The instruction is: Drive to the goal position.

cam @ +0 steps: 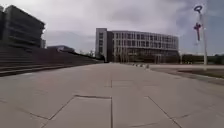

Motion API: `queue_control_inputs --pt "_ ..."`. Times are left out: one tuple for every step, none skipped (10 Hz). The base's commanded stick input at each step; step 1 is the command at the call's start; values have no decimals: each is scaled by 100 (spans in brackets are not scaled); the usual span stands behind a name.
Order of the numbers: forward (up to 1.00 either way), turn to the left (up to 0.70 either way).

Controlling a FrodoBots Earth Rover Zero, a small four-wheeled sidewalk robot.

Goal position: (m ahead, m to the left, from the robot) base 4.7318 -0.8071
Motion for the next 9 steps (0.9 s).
queue_control_inputs --pt "100 0" --pt "100 0" --pt "100 0" --pt "100 0" --pt "100 0" --pt "100 0" --pt "100 0" --pt "100 0" --pt "100 0"
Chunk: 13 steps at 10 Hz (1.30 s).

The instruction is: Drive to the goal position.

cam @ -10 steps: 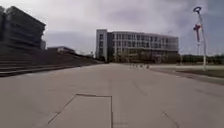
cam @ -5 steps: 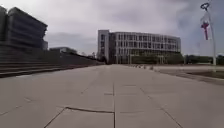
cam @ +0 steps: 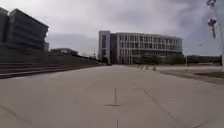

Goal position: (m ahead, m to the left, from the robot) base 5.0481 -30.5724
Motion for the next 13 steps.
queue_control_inputs --pt "100 0" --pt "100 0" --pt "100 0" --pt "100 0" --pt "100 -27" --pt "100 -27" --pt "100 -27" --pt "100 -27" --pt "100 -27" --pt "100 -27" --pt "100 -27" --pt "100 -27" --pt "100 -27"
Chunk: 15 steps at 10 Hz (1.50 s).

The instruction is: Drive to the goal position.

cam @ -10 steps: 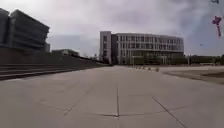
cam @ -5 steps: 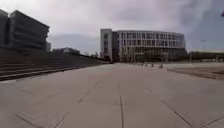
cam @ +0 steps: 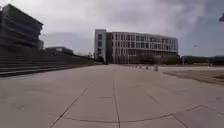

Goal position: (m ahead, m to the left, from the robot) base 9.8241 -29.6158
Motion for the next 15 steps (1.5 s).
queue_control_inputs --pt "100 -27" --pt "100 -27" --pt "100 -27" --pt "100 -27" --pt "100 -27" --pt "100 -27" --pt "100 -27" --pt "100 -6" --pt "100 0" --pt "100 0" --pt "100 0" --pt "100 0" --pt "100 0" --pt "100 0" --pt "100 0"
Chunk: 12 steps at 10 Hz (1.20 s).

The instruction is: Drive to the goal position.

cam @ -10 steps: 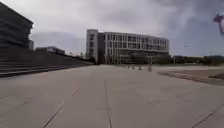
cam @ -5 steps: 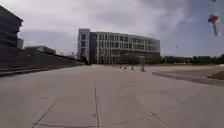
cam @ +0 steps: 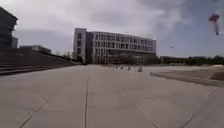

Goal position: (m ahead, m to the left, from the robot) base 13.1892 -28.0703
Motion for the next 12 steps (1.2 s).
queue_control_inputs --pt "100 0" --pt "100 0" --pt "100 0" --pt "100 0" --pt "100 0" --pt "100 0" --pt "100 0" --pt "100 0" --pt "100 0" --pt "100 0" --pt "100 0" --pt "100 0"
